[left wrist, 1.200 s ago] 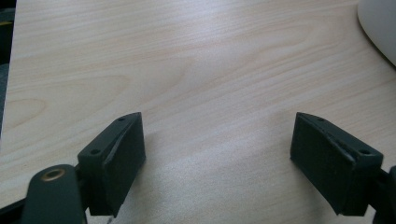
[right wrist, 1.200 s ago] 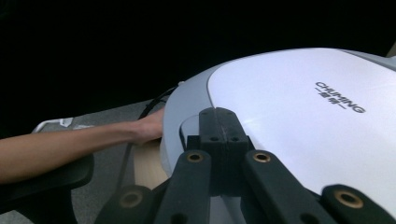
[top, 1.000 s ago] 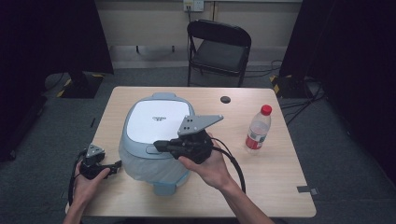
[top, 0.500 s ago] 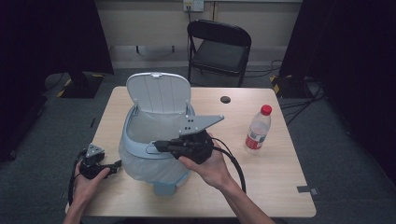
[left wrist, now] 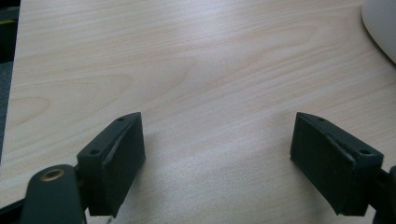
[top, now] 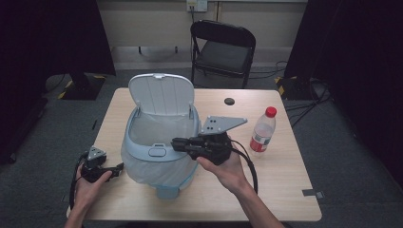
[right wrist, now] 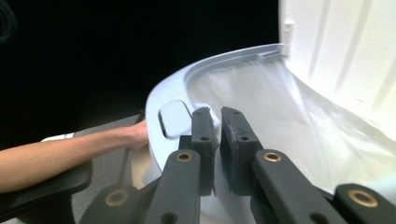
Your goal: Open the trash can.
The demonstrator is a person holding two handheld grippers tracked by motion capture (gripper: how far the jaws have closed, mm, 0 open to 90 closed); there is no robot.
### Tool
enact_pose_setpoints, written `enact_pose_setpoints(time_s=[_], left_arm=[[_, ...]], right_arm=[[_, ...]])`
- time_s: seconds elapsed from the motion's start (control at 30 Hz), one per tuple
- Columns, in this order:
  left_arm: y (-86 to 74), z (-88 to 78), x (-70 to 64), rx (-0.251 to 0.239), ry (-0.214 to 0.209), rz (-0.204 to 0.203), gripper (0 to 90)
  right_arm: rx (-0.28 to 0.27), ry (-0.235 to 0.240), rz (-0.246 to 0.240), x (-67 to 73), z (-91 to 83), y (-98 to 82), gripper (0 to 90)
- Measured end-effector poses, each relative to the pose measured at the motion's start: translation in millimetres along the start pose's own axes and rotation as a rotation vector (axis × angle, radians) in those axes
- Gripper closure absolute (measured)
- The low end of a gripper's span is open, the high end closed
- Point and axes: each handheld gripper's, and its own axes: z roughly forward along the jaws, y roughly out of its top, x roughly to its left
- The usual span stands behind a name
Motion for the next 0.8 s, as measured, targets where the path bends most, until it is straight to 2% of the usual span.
enact_pose_setpoints(time_s=[0.07,0.3,0.47,0.53,0.6,0.63,0.67,0.7,0.73,0.77,0.8], left_arm=[[0.3,0.3,-0.9,0.001,0.007,-0.004,16.8],[0.4,0.4,-1.4,0.002,0.012,-0.007,16.7],[0.4,0.4,-1.4,0.002,0.012,-0.007,16.7],[0.4,0.4,-1.4,0.002,0.012,-0.007,16.7],[0.4,0.5,-1.4,0.002,0.010,-0.008,16.6],[0.4,0.5,-1.4,0.002,0.010,-0.008,16.7],[0.5,0.6,-1.2,0.001,0.009,-0.008,16.5],[0.5,0.6,-1.2,0.001,0.009,-0.008,16.5],[0.5,0.6,-1.2,0.001,0.008,-0.008,16.5],[0.5,0.7,-1.2,0.001,0.008,-0.008,16.5],[0.5,0.7,-1.2,0.001,0.008,-0.008,16.5]], right_arm=[[-0.018,-0.049,0.018,-5.0,-14.0,-5.8,80.8],[-0.020,-0.113,0.051,-17.7,-35.2,-18.1,78.6],[0.000,-0.174,0.104,-31.5,-45.0,-43.6,71.1],[0.023,-0.220,0.127,-39.3,-47.2,-56.6,66.5],[0.034,-0.248,0.161,-48.3,-50.6,-69.1,65.3],[0.034,-0.248,0.161,-48.3,-50.6,-69.1,65.3],[0.047,-0.295,0.189,-58.2,-54.2,-82.8,62.0],[0.047,-0.295,0.189,-58.2,-54.2,-82.8,62.0],[0.051,-0.310,0.201,-61.4,-55.5,-87.4,60.6],[0.069,-0.349,0.228,-67.9,-58.2,-98.8,55.3],[0.069,-0.349,0.228,-67.9,-58.2,-98.8,55.3]])
